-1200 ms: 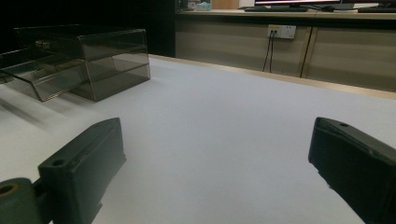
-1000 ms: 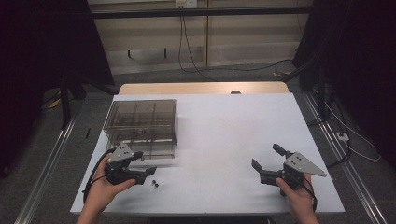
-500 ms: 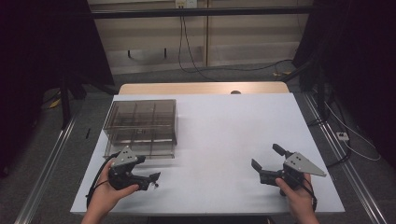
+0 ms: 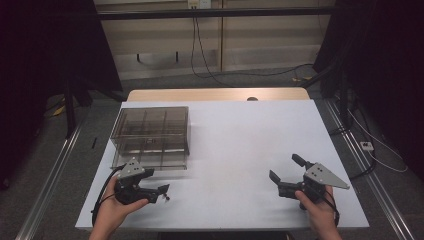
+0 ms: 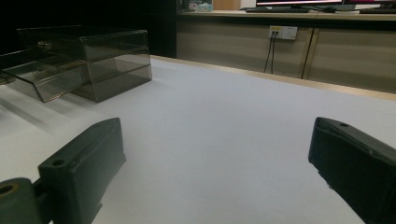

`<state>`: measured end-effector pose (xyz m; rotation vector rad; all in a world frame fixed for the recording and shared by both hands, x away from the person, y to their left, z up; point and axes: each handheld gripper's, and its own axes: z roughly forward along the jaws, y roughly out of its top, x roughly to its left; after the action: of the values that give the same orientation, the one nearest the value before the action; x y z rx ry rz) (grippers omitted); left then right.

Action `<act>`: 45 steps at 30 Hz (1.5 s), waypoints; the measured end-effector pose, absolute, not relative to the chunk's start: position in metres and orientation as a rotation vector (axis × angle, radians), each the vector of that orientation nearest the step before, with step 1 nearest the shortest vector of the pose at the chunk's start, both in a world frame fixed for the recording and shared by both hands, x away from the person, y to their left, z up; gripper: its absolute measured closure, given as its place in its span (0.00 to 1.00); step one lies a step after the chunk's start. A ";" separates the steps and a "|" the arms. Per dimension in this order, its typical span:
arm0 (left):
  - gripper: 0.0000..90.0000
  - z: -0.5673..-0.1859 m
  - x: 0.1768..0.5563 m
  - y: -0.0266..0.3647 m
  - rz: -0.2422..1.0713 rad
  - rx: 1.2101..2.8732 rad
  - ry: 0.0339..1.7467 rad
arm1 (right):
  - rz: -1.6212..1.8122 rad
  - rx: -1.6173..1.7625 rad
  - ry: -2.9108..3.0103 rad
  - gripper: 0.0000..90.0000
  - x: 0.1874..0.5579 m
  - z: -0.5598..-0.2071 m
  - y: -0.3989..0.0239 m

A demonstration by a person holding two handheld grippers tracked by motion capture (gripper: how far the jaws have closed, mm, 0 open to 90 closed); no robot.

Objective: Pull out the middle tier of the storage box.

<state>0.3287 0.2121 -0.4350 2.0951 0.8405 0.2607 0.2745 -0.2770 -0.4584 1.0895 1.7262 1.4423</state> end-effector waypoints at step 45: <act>0.71 -0.449 0.323 0.208 0.169 2.227 0.820 | 1.443 1.088 1.723 0.03 0.274 -0.458 -0.277</act>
<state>0.3232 0.2079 -0.4494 2.2275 0.8199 0.1693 0.2744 -0.2769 -0.4578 1.0878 1.7226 1.4433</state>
